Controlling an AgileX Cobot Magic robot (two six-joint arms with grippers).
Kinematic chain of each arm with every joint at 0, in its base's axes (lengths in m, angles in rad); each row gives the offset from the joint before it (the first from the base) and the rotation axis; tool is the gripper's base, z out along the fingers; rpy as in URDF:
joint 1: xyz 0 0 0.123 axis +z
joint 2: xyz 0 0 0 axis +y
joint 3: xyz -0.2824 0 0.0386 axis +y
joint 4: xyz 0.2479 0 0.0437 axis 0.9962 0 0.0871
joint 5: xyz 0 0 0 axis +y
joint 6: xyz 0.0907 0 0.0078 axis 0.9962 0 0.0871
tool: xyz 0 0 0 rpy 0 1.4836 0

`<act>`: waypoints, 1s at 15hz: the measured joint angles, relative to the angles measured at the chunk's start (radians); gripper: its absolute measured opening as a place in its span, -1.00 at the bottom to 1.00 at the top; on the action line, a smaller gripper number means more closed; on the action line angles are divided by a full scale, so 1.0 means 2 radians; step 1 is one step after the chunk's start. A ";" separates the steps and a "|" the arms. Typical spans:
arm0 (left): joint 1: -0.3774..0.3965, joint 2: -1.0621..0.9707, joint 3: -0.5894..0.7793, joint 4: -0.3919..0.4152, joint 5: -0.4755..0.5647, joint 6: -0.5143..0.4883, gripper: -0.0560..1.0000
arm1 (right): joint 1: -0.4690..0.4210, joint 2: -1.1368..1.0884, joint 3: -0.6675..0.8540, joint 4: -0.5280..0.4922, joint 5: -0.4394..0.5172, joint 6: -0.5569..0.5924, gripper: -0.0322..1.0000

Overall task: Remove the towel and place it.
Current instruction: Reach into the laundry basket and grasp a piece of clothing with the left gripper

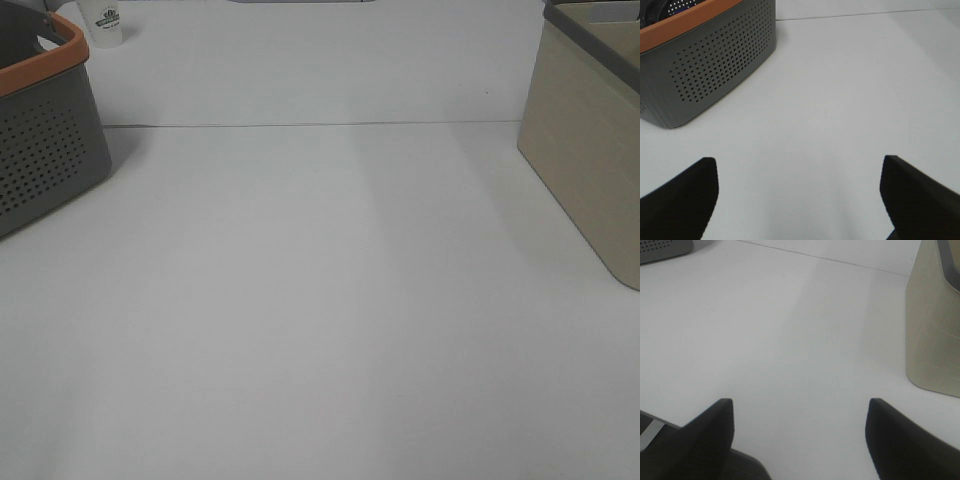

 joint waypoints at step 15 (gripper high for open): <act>0.000 0.248 -0.182 0.168 0.006 -0.130 0.62 | 0.000 0.000 0.000 -0.006 0.000 0.005 0.46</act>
